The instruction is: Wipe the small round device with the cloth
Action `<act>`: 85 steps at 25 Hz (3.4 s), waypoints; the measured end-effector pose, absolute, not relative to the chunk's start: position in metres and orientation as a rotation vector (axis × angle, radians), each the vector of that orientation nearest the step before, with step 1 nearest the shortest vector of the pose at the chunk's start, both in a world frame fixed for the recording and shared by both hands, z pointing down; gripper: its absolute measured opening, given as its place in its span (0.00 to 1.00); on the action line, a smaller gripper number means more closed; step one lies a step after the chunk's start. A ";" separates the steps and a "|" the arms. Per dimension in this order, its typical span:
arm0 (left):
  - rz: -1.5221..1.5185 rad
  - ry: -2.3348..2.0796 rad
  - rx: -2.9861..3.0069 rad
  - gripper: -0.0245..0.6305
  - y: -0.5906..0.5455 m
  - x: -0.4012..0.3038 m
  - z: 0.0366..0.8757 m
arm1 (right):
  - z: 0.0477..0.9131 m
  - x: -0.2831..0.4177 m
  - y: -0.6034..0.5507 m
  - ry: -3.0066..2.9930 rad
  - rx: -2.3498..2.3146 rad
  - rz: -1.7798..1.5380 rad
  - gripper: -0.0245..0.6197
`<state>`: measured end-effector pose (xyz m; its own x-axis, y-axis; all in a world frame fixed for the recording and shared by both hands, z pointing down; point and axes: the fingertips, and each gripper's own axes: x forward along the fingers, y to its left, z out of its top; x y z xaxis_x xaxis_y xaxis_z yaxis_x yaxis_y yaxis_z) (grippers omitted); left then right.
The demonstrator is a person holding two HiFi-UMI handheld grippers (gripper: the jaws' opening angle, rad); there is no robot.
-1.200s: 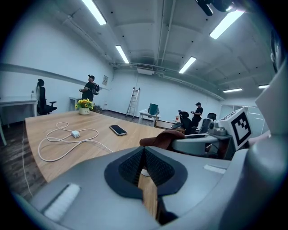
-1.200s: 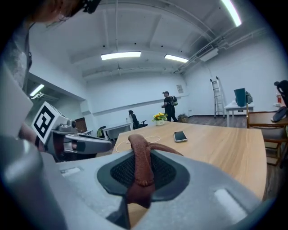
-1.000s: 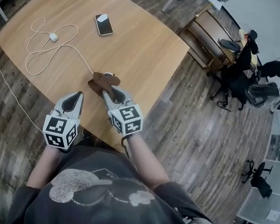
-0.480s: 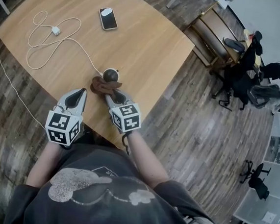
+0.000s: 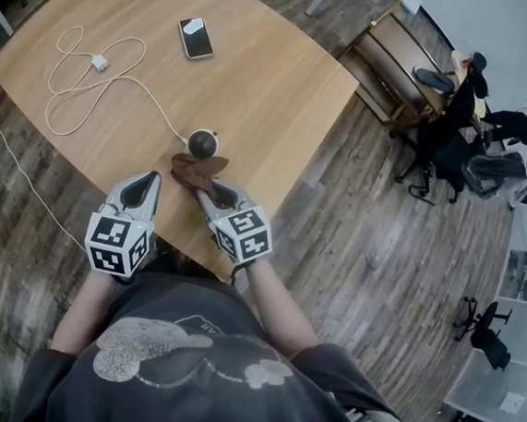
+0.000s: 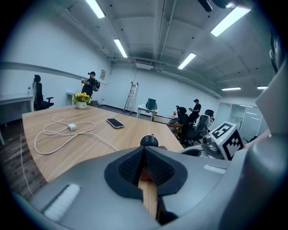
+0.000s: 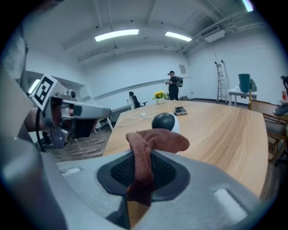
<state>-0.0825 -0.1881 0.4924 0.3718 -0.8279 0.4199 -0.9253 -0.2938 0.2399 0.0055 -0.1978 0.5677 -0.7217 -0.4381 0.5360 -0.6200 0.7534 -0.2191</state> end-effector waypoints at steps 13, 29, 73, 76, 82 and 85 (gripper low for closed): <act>0.262 -1.524 2.236 0.07 -0.195 -0.072 0.477 | 0.482 0.086 -0.244 -2.594 1.150 0.428 0.14; 0.286 -1.519 2.210 0.07 -0.195 -0.083 0.485 | 0.577 0.037 -0.251 -2.414 1.038 0.652 0.14; 0.307 -1.466 2.172 0.07 -0.195 -0.090 0.504 | 0.608 0.058 -0.316 -2.246 1.085 0.728 0.14; 0.309 -1.468 2.173 0.07 -0.195 -0.091 0.504 | 0.616 0.060 -0.310 -2.233 1.094 0.749 0.14; 0.302 -1.477 2.174 0.07 -0.194 -0.093 0.503 | 0.572 0.072 -0.311 -2.294 1.227 0.712 0.14; 0.294 -1.487 2.172 0.07 -0.194 -0.095 0.501 | 0.510 0.064 -0.313 -2.422 1.272 0.642 0.14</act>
